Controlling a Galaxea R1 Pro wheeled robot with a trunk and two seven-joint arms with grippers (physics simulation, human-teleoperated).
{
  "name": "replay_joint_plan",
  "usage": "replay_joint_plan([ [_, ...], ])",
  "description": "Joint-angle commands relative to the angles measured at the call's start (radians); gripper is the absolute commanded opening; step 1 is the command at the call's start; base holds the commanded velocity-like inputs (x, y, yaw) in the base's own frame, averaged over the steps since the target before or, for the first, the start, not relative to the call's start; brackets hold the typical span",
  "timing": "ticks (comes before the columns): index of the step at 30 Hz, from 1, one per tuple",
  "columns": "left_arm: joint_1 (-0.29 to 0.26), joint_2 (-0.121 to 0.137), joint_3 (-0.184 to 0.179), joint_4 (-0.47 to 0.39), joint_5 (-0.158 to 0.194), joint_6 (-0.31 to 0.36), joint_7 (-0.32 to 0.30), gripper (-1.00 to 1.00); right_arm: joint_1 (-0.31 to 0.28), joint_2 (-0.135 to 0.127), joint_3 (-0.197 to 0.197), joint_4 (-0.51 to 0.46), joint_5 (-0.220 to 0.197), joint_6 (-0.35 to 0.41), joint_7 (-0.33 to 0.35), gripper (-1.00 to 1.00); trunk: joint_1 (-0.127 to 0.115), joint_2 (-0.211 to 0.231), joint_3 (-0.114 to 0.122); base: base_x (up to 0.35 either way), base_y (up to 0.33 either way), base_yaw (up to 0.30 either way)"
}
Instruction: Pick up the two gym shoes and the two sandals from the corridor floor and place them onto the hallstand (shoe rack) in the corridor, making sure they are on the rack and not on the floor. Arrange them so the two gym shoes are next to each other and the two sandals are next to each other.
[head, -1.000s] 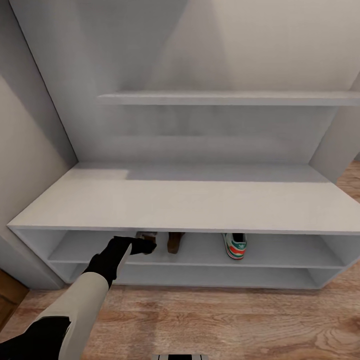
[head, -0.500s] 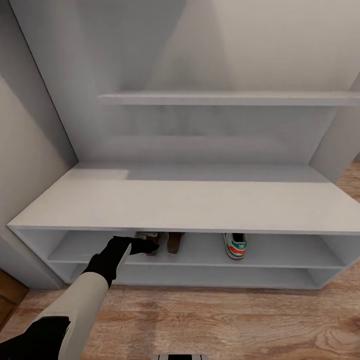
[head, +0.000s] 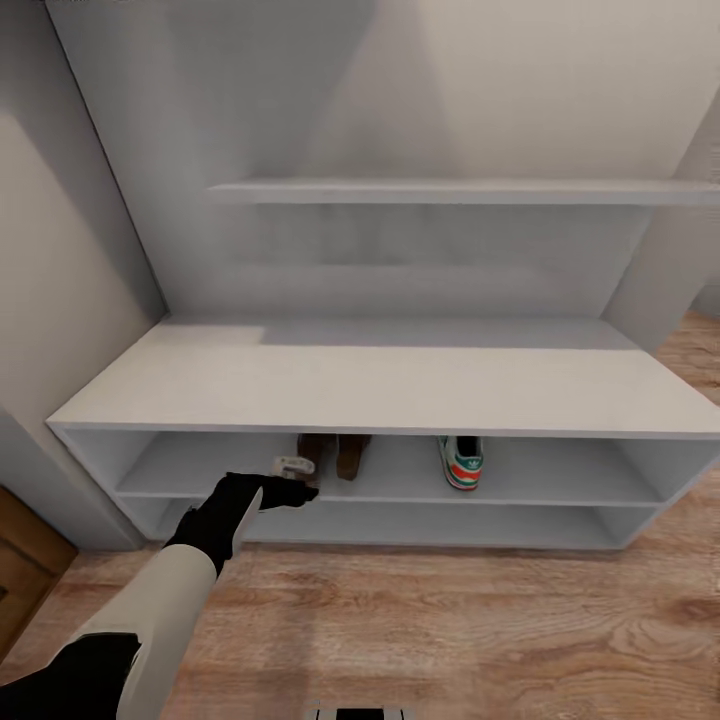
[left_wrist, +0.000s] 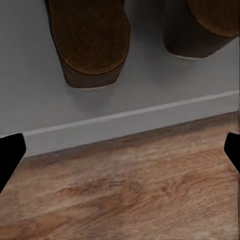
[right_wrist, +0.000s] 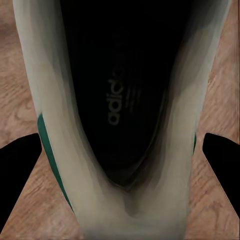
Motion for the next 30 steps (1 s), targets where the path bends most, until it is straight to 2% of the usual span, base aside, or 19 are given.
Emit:
replay_joint_plan([
  [1,0.0,-0.001,0.004,-0.002,-0.01,0.004,-0.008,1.0,-0.001,0.0,-0.009,0.001,0.009,-0.004,0.007,-1.0,-0.001,0.0,-0.001,-0.334,0.0,0.0],
  [7,0.003,-0.001,0.004,0.0,-0.009,0.0,-0.008,1.0,-0.001,0.0,-0.009,0.001,0.009,-0.004,0.007,-1.0,-0.001,0.0,-0.001,-0.336,0.0,0.0],
  [10,0.042,0.0,0.009,-0.003,-0.005,-0.012,-0.008,1.0,-0.001,0.0,-0.008,0.001,0.009,-0.004,0.007,-1.0,-0.001,0.0,-0.001,-0.337,0.0,0.0],
  [12,0.088,0.008,0.014,-0.007,-0.002,-0.08,-0.011,1.0,-0.001,0.0,-0.007,0.001,0.009,-0.004,0.007,-1.0,-0.001,0.0,-0.001,-0.337,0.0,0.0],
  [13,0.128,0.028,0.017,-0.009,0.009,-0.152,-0.017,1.0,-0.001,0.0,-0.007,0.001,0.009,-0.004,0.007,-1.0,-0.001,0.0,-0.001,-0.336,0.0,0.0],
  [16,0.225,0.067,0.027,-0.01,0.067,-0.288,-0.057,1.0,-0.001,0.0,-0.007,0.002,0.008,-0.004,0.008,-1.0,-0.001,0.0,-0.001,-0.337,0.0,0.0],
  [19,0.317,0.105,0.03,-0.013,0.107,-0.409,-0.179,1.0,-0.001,0.001,-0.006,0.002,0.009,-0.004,0.008,-1.0,-0.001,0.0,-0.001,-0.317,0.0,0.0],
  [20,0.346,0.12,0.031,-0.014,0.112,-0.456,-0.235,1.0,-0.001,0.001,-0.006,0.003,0.008,-0.004,0.008,-1.0,-0.001,0.0,-0.001,-0.266,0.0,0.0],
  [21,0.39,0.141,0.032,-0.013,0.118,-0.525,-0.32,1.0,-0.001,0.002,-0.006,0.003,0.008,-0.004,0.008,-1.0,-0.001,0.0,-0.001,-0.2,0.0,0.0],
  [22,0.418,0.155,0.037,-0.012,0.123,-0.566,-0.371,1.0,-0.001,0.004,-0.006,0.004,0.008,-0.004,0.008,-1.0,-0.001,0.0,-0.001,-0.144,0.0,0.0],
  [24,0.471,0.179,0.06,-0.005,0.14,-0.636,-0.455,1.0,-0.001,0.011,-0.006,0.004,0.009,-0.004,0.008,-1.0,-0.001,0.0,-0.001,-0.076,0.0,0.0],
  [25,0.518,0.2,0.088,-0.001,0.156,-0.682,-0.518,1.0,-0.001,0.017,-0.006,0.004,0.009,-0.004,0.009,-1.0,-0.001,0.0,-0.001,-0.024,0.0,0.0],
  [28,0.583,0.225,0.122,0.002,0.168,-0.733,-0.587,1.0,-0.001,0.021,-0.006,0.007,0.009,-0.004,0.009,-1.0,-0.001,0.0,-0.001,-0.011,0.0,0.0],
  [30,0.606,0.232,0.134,0.002,0.169,-0.759,-0.604,1.0,-0.002,0.022,-0.006,0.008,0.009,-0.005,0.009,-1.0,-0.001,0.0,-0.001,-0.004,0.0,0.0],
])
